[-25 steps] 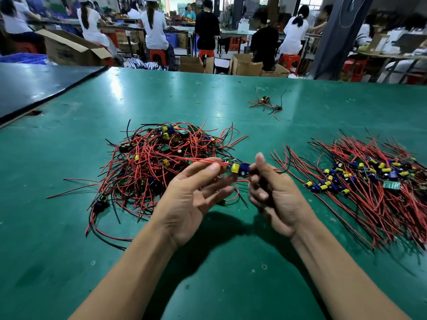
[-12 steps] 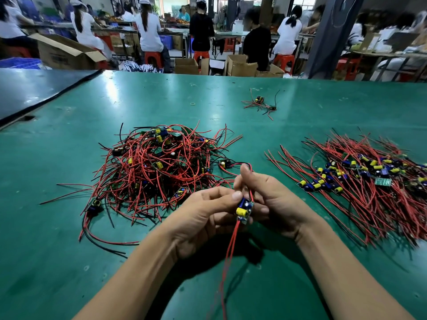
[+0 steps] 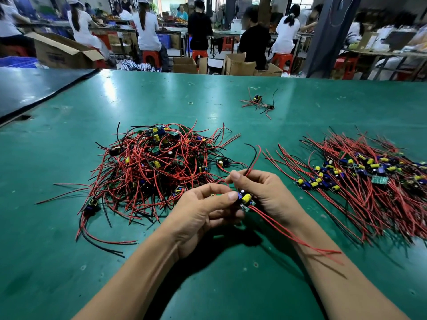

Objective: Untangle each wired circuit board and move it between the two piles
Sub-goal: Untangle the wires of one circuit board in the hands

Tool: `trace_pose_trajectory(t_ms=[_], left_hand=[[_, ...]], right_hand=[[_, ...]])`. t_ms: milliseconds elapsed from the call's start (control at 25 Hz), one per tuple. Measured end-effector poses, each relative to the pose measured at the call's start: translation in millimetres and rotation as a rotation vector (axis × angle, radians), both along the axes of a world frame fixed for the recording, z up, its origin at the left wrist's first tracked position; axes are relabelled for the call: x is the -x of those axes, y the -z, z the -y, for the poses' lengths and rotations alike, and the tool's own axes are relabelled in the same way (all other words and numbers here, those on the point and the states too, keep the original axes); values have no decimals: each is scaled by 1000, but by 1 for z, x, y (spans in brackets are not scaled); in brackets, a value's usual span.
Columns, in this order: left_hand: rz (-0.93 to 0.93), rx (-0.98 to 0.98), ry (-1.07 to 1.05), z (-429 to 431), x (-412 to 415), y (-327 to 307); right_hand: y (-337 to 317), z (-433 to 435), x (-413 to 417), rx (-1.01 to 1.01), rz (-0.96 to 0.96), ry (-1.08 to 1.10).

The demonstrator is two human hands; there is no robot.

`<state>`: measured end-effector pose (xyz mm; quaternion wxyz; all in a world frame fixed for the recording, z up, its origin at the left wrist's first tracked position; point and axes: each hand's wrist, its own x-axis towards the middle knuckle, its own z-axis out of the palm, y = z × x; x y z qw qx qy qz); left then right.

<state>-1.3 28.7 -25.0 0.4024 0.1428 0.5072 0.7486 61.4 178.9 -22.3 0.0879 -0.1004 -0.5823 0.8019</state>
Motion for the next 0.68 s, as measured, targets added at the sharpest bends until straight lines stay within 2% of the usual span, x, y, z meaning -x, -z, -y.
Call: trace_pose_trajectory(t_ms=[200,560,680], left_hand=[[-65,53,-7,-3,0,2],[-221,149,-13,-2,-5,3],[-250,158,45,0,-5,3]], right_hand=[[5,2,0,-124,11,3],[7,-6,-6,-163,123,-155],[12,-8,-4,-167,135,-94]])
